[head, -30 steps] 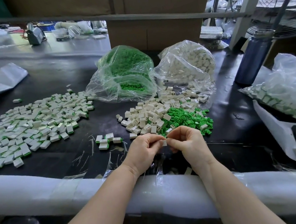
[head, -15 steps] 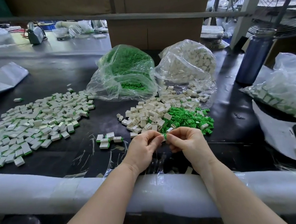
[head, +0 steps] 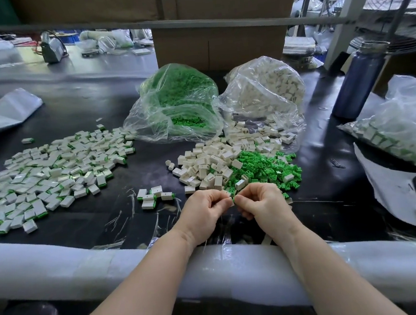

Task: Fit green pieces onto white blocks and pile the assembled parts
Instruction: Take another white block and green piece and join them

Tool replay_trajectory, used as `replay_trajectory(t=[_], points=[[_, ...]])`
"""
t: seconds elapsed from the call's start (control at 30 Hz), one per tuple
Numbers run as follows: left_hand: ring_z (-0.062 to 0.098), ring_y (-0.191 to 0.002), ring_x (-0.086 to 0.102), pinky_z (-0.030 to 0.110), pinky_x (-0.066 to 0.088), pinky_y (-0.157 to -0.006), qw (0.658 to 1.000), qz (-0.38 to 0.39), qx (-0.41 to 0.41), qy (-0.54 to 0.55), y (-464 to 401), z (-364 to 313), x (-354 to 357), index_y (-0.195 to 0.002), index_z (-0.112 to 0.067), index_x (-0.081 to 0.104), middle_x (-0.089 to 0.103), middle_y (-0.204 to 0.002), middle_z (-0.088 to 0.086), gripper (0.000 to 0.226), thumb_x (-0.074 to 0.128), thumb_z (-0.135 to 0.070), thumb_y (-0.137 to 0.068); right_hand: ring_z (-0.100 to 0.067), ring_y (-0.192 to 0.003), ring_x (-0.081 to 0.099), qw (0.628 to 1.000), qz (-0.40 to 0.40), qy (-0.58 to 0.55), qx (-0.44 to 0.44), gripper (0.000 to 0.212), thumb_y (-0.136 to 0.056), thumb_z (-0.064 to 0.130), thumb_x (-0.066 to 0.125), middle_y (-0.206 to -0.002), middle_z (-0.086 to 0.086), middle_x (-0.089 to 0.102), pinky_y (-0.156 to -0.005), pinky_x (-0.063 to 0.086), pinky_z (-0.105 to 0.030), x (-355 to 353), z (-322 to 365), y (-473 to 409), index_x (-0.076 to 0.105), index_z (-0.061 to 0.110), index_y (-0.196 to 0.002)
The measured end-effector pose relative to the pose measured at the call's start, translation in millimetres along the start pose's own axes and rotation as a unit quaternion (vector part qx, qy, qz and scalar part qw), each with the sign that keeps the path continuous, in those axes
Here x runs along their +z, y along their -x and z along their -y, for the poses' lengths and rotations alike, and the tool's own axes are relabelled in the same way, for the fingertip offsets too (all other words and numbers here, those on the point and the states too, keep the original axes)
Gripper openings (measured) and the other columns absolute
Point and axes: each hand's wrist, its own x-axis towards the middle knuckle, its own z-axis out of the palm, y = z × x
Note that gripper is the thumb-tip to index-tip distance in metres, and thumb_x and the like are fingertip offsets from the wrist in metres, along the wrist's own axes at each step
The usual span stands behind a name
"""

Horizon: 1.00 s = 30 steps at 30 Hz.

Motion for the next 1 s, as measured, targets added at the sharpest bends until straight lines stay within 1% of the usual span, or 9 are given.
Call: replay_trajectory(t=[0.1,0.37,0.5,0.57,0.63,0.73,0.8,0.87,1.0], points=[[0.01,-0.078,0.057,0.025,0.047,-0.081,1.0,0.002,0.006,-0.024,0.2,-1.0,0.3,-0.091,-0.008,0.071,0.065,-0.08,-0.001,0.012,0.06,-0.014,-0.089,-0.001,-0.044,0.05,1.0,0.013,0.01,0.005,0.018,-0.085,0.007,0.064,-0.057,0.001,0.058,-0.049,0.045,-0.016,-1.4,0.1,-0.1,0.062,0.012,-0.067],[0.018,-0.083,0.061,0.033,0.049,-0.085,0.999,0.009,0.011,-0.031,0.1,-1.4,0.2,-0.092,-0.009,0.071,0.07,-0.087,0.007,0.013,0.059,-0.014,-0.09,-0.004,-0.047,0.05,1.0,0.019,0.007,0.002,0.02,-0.085,0.007,0.064,-0.055,0.002,0.057,-0.049,0.044,-0.018,-2.0,-0.4,-0.8,0.06,0.014,-0.066],[0.024,-0.09,0.065,0.037,0.05,-0.088,1.0,-0.011,0.008,0.001,-1.6,-1.9,2.4,-0.097,-0.009,0.07,0.071,-0.091,0.009,0.016,0.058,-0.015,-0.091,-0.01,-0.059,0.055,0.999,-0.022,-0.023,-0.032,0.012,-0.085,0.005,0.063,-0.064,-0.001,0.059,-0.057,0.048,-0.025,1.7,-0.3,-0.5,0.062,0.014,-0.077],[0.021,-0.089,0.065,0.036,0.051,-0.088,1.0,-0.009,0.015,0.009,-2.6,-2.4,4.6,-0.1,-0.012,0.068,0.07,-0.09,0.006,0.014,0.057,-0.014,-0.091,-0.006,-0.057,0.058,0.998,-0.029,-0.048,-0.036,0.014,-0.084,0.002,0.063,-0.065,0.0,0.061,-0.054,0.049,-0.019,1.5,-0.5,-0.3,0.061,0.016,-0.083],[0.016,-0.076,0.062,0.03,0.052,-0.08,0.999,-0.011,0.025,0.02,-2.5,-1.1,5.8,-0.097,-0.023,0.062,0.066,-0.079,-0.001,0.011,0.06,-0.015,-0.089,-0.004,-0.051,0.058,0.996,-0.038,-0.075,-0.033,0.015,-0.083,-0.002,0.062,-0.062,-0.002,0.062,-0.05,0.047,-0.015,0.9,-0.6,-0.3,0.062,0.013,-0.081],[0.007,-0.061,0.051,0.015,0.044,-0.065,0.999,-0.019,0.039,-0.017,-2.0,0.6,5.3,-0.086,-0.032,0.052,0.057,-0.07,-0.008,0.023,0.068,-0.016,-0.083,-0.009,-0.054,0.06,0.995,-0.052,-0.08,-0.029,0.013,-0.082,-0.002,0.064,-0.064,-0.005,0.064,-0.05,0.05,-0.019,0.7,-1.1,-0.5,0.065,0.009,-0.076],[0.01,-0.064,0.053,0.016,0.045,-0.067,0.999,-0.031,0.038,-0.018,-2.7,1.3,4.9,-0.082,-0.03,0.054,0.061,-0.075,-0.003,0.02,0.067,-0.015,-0.084,-0.01,-0.055,0.061,0.995,-0.044,-0.09,-0.027,0.012,-0.082,0.0,0.066,-0.065,-0.005,0.066,-0.052,0.052,-0.02,0.0,-1.1,-0.3,0.067,0.011,-0.077],[0.014,-0.075,0.059,0.02,0.048,-0.075,0.999,-0.037,0.026,0.005,-3.9,1.6,4.6,-0.087,-0.023,0.063,0.066,-0.082,0.001,0.007,0.063,-0.016,-0.087,-0.008,-0.052,0.058,0.993,-0.035,-0.107,-0.022,0.012,-0.082,0.001,0.066,-0.063,-0.004,0.065,-0.051,0.051,-0.02,-1.5,-1.0,-0.2,0.068,0.012,-0.076],[-0.001,-0.077,0.057,0.003,0.041,-0.071,0.999,-0.042,0.024,-0.01,-4.9,3.5,4.0,-0.093,-0.018,0.069,0.064,-0.08,-0.011,0.01,0.06,-0.016,-0.09,-0.004,-0.05,0.055,0.995,-0.033,-0.091,-0.02,0.012,-0.084,0.003,0.065,-0.06,-0.003,0.061,-0.051,0.051,-0.019,-0.4,-1.8,-1.6,0.066,0.01,-0.074]])
